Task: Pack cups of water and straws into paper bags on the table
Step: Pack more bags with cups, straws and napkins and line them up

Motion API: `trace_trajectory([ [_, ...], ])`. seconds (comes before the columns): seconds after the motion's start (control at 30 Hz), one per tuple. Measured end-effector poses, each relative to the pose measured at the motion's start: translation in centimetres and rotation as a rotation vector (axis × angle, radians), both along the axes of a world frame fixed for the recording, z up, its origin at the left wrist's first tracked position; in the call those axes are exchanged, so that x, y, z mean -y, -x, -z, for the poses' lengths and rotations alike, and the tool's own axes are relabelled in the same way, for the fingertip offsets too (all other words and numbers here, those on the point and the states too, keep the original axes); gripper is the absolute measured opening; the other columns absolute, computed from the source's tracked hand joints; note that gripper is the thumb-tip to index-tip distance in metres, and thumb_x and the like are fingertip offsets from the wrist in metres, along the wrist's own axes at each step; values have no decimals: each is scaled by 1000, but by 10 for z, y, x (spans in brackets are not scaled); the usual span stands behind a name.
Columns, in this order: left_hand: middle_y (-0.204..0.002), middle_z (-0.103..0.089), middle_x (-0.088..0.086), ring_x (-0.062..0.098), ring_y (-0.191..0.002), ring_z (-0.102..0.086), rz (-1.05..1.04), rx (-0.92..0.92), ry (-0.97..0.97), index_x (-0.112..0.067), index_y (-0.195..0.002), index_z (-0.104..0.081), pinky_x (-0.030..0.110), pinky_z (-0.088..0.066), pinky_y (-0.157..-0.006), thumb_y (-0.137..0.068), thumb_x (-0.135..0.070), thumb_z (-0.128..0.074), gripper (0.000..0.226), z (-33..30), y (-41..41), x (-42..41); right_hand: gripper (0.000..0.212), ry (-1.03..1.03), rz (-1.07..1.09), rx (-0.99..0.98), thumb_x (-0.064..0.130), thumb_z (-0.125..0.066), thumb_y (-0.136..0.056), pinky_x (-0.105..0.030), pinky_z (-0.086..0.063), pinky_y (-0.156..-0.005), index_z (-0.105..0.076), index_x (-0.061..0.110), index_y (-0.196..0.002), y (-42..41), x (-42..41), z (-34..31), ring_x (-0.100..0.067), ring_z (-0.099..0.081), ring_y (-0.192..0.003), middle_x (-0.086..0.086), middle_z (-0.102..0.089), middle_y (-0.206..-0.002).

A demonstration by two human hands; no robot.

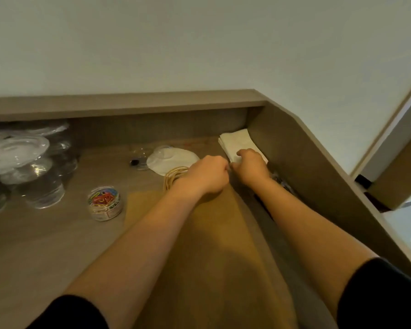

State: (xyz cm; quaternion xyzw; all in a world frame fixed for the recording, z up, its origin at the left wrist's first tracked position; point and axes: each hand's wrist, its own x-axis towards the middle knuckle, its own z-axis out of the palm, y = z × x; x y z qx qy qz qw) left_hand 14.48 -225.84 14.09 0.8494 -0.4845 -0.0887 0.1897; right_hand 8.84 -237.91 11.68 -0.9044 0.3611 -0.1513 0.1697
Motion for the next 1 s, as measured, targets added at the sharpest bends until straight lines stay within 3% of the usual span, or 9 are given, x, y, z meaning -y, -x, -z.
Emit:
trace_trajectory([
  [0.1, -79, -58, -4, 15, -74, -56, -10, -7, -3, -27, -81, -58, 32, -50, -65, -93, -18, -44, 20, 3, -4, 7, 38, 69, 8, -58, 30, -52, -93, -43, -43, -93, -55, 9, -124, -7, 8, 5, -35, -49, -115, -15, -54, -126],
  [0.27, -87, -63, 2, 14, -76, -57, -23, -73, 58, -19, -90, -64, 27, -47, -64, -93, -16, -46, 18, 7, -5, 14, 28, 124, 22, -30, 21, -44, -96, -41, -45, -87, -66, 8, -108, -8, 17, 7, -34, -53, -104, -16, -60, -110],
  [0.4, -94, -66, 19, 31, -88, -62, -109, -274, 212, 0, -93, -68, 42, -52, -75, -92, -10, -46, 24, 7, -3, 22, 29, 82, 38, 140, 18, -43, -94, -36, -44, -69, -60, 8, -72, -6, 21, 6, -30, -54, -81, -15, -56, -83],
  [0.53, -91, -64, 25, 36, -86, -63, -201, -439, 271, 3, -89, -67, 46, -53, -79, -92, -9, -44, 26, 10, -2, 28, 32, 14, 33, 207, 19, -44, -95, -34, -43, -65, -53, 13, -65, -3, 22, 4, -26, -55, -75, -13, -57, -78],
  [0.63, -77, -61, 15, 24, -65, -59, -299, -783, 368, 1, -101, -65, 36, -52, -64, -94, -10, -46, 23, 8, 1, 32, 30, 18, 15, 332, 18, -43, -97, -34, -44, -64, -58, 7, -74, 1, 18, -2, -22, -55, -75, -11, -56, -80],
  [0.77, -122, -57, 23, 29, -103, -61, -346, -1420, 546, 1, -133, -42, 35, -49, -78, -96, -38, -47, 54, -2, 1, 29, 25, -85, -88, 502, 16, -46, -95, -18, -38, -56, -63, 5, -81, 13, 0, -17, -7, -47, -65, 0, -54, -73],
  [0.83, -116, -58, 22, 31, -98, -61, -332, -1667, 603, -3, -132, -42, 38, -50, -74, -93, -47, -50, 60, -6, 1, 25, 24, -123, -202, 448, 14, -48, -93, -21, -42, -58, -63, 1, -79, 23, -13, -24, -11, -50, -66, -4, -57, -72],
  [0.93, -104, -60, 19, 30, -92, -62, -390, -1753, 610, -3, -118, -45, 40, -53, -69, -95, -30, -51, 35, -8, 2, 20, 22, -235, -360, 295, 13, -53, -91, -25, -46, -63, -68, 0, -82, 39, -29, -31, -15, -55, -68, -10, -63, -75],
  [1.0, -108, -57, 19, 31, -94, -62, -447, -1630, 529, -4, -129, -42, 41, -55, -73, -95, -11, -46, 35, -7, 3, 18, 21, -283, -397, 196, 22, -57, -89, -21, -46, -64, -70, 8, -79, 50, -33, -37, -10, -57, -68, -3, -64, -74],
])
